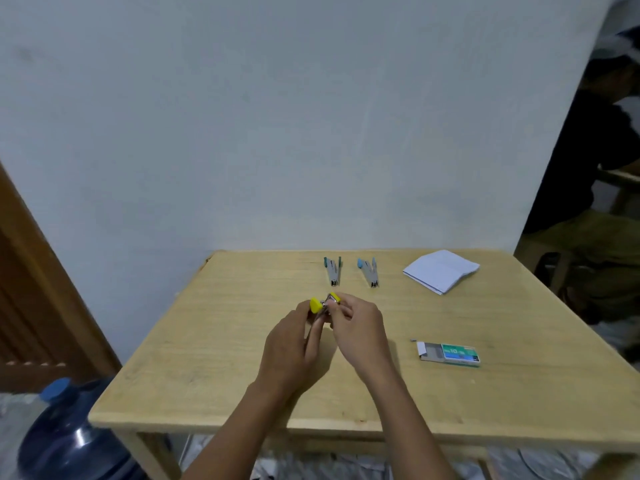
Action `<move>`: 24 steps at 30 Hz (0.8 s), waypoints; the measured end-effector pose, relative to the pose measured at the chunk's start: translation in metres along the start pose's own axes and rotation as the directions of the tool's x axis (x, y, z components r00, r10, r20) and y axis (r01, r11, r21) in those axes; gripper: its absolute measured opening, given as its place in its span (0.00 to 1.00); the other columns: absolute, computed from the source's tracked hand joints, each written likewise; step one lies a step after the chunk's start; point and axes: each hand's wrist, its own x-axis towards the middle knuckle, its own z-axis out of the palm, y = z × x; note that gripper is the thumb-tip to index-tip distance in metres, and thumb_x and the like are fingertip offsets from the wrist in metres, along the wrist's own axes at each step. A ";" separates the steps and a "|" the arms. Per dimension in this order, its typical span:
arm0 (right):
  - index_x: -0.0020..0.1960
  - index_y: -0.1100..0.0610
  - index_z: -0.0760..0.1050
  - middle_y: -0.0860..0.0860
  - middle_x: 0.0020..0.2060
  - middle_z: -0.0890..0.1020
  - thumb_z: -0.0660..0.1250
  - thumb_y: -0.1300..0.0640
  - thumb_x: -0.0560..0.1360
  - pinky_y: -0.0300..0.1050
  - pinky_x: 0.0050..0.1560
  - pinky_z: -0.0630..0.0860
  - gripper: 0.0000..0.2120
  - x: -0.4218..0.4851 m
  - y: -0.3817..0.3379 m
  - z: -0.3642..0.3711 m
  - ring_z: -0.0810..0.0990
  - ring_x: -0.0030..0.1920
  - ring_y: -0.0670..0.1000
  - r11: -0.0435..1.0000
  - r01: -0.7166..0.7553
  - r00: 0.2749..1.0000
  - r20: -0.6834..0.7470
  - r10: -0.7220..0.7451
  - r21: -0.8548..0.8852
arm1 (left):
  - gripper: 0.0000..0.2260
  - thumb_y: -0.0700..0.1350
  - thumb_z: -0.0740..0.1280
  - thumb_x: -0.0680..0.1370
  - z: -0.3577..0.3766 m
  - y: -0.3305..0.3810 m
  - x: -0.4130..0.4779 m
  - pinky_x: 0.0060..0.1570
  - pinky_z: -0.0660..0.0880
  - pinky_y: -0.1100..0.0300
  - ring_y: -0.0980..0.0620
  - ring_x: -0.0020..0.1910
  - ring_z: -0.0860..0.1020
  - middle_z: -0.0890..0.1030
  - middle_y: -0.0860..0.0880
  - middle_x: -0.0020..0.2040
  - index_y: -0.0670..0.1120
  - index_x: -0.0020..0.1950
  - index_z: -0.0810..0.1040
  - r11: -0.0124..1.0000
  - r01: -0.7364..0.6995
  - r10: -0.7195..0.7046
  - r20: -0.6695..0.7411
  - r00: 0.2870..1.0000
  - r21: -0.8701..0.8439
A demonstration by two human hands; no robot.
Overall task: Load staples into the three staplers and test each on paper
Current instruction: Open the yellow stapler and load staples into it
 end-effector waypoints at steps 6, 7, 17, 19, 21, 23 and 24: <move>0.47 0.55 0.82 0.46 0.39 0.86 0.65 0.59 0.80 0.39 0.47 0.81 0.08 -0.021 -0.002 -0.008 0.85 0.40 0.40 0.992 -0.024 0.997 -0.074 0.034 0.124 | 0.07 0.45 0.59 0.83 0.005 0.028 -0.018 0.30 0.63 0.70 0.61 0.32 0.75 0.76 0.59 0.37 0.56 0.58 0.70 0.987 0.058 -0.063 -0.026 0.998 -0.150; 0.46 0.54 0.82 0.45 0.39 0.86 0.65 0.59 0.80 0.39 0.47 0.81 0.08 -0.023 -0.003 -0.009 0.85 0.40 0.39 0.990 -0.025 0.996 -0.081 0.036 0.139 | 0.07 0.45 0.59 0.83 0.005 0.031 -0.019 0.30 0.64 0.69 0.61 0.32 0.75 0.77 0.59 0.37 0.55 0.58 0.70 0.983 0.071 -0.078 -0.033 0.996 -0.170; 0.55 0.59 0.81 0.55 0.37 0.86 0.65 0.56 0.81 0.44 0.39 0.83 0.09 -0.031 -0.011 -0.024 0.86 0.37 0.52 0.951 -0.148 0.972 -0.138 0.191 0.272 | 0.07 0.43 0.56 0.83 -0.009 0.064 -0.026 0.31 0.68 0.61 0.52 0.33 0.75 0.77 0.56 0.36 0.47 0.56 0.74 0.890 0.203 -0.306 -0.206 0.929 -0.408; 0.67 0.64 0.74 0.57 0.38 0.86 0.65 0.56 0.81 0.33 0.34 0.78 0.18 -0.031 -0.009 -0.034 0.86 0.37 0.49 0.901 -0.233 0.954 -0.092 0.284 0.366 | 0.10 0.44 0.56 0.83 -0.019 0.074 -0.024 0.34 0.70 0.55 0.46 0.35 0.74 0.76 0.53 0.40 0.47 0.57 0.76 0.865 0.206 -0.310 -0.164 0.936 -0.458; 0.68 0.64 0.73 0.55 0.35 0.86 0.66 0.55 0.80 0.36 0.37 0.80 0.19 -0.031 -0.007 -0.038 0.87 0.36 0.48 0.885 -0.244 0.950 -0.084 0.300 0.396 | 0.10 0.47 0.56 0.84 -0.025 0.079 -0.024 0.37 0.71 0.60 0.50 0.37 0.76 0.76 0.55 0.41 0.49 0.58 0.77 0.836 0.225 -0.313 -0.098 0.945 -0.500; 0.65 0.64 0.76 0.53 0.34 0.86 0.67 0.55 0.80 0.40 0.41 0.82 0.17 -0.029 -0.004 -0.041 0.87 0.37 0.49 0.877 -0.239 0.945 -0.109 0.309 0.417 | 0.08 0.48 0.58 0.83 -0.026 0.079 -0.024 0.48 0.74 0.63 0.58 0.46 0.80 0.82 0.58 0.48 0.51 0.54 0.76 0.722 0.291 -0.375 -0.001 0.927 -0.628; 0.63 0.63 0.77 0.53 0.34 0.86 0.67 0.55 0.80 0.41 0.41 0.82 0.15 -0.028 -0.003 -0.044 0.87 0.37 0.49 0.867 -0.243 0.939 -0.121 0.323 0.435 | 0.06 0.48 0.59 0.82 -0.026 0.075 -0.025 0.54 0.76 0.58 0.55 0.53 0.81 0.84 0.54 0.53 0.49 0.52 0.75 0.618 0.345 -0.426 0.068 0.902 -0.707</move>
